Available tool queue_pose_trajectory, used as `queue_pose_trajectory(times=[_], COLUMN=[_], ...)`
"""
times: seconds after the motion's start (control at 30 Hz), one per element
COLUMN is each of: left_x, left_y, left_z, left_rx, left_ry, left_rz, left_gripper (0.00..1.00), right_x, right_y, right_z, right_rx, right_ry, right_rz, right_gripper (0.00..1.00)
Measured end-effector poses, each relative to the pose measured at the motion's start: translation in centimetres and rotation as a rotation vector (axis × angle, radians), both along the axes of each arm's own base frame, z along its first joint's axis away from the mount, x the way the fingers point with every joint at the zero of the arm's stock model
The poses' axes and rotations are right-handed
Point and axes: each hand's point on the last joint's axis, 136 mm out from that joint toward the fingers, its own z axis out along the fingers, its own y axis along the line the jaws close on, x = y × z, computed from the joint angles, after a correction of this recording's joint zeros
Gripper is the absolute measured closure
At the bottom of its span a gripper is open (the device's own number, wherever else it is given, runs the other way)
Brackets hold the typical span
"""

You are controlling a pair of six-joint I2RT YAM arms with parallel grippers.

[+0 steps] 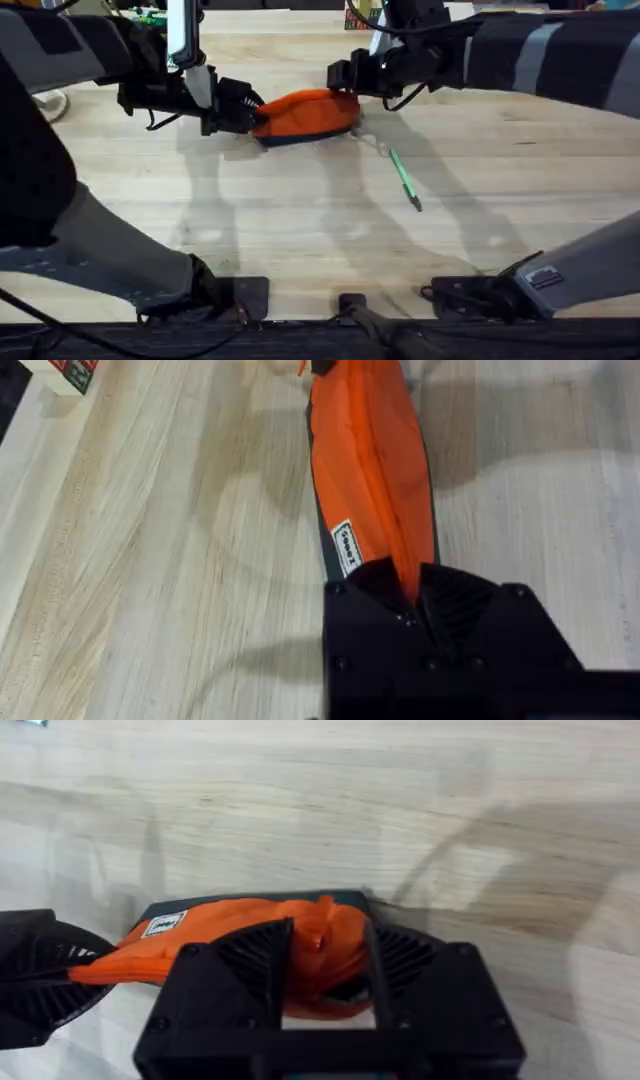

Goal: Unzip the bag, pick up the pens from the table one at a time and place them inside, then zip the bag closed.

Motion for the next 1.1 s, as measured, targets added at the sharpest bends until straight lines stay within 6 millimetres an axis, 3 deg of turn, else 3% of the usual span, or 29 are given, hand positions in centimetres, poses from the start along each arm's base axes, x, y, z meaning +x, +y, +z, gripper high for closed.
queue_pose_trajectory(times=[0.43, 0.6, 0.87, 1.1], left_x=[0.0, 0.0, 0.0, 0.0], left_y=[0.1, 0.1, 0.1, 0.1], left_z=[0.0, 0.0, 0.0, 0.0], left_rx=[0.001, 0.001, 0.001, 0.000], left_ry=[0.001, 0.000, 0.001, 0.000], left_rz=[0.004, 0.004, 0.004, 0.004], left_gripper=[0.959, 0.959, 0.959, 0.959], right_x=[0.3, 0.4, 0.3, 0.1], right_y=[-0.6, -0.5, -0.1, 0.1], right_z=[-0.1, 0.0, 0.5, 2.6], right_rx=[-0.019, -0.008, 0.001, 0.025], right_ry=[-0.005, -0.009, -0.021, -0.062], right_rz=[-0.020, -0.018, 0.005, 0.020], right_gripper=[0.800, 0.960, 0.968, 0.968])
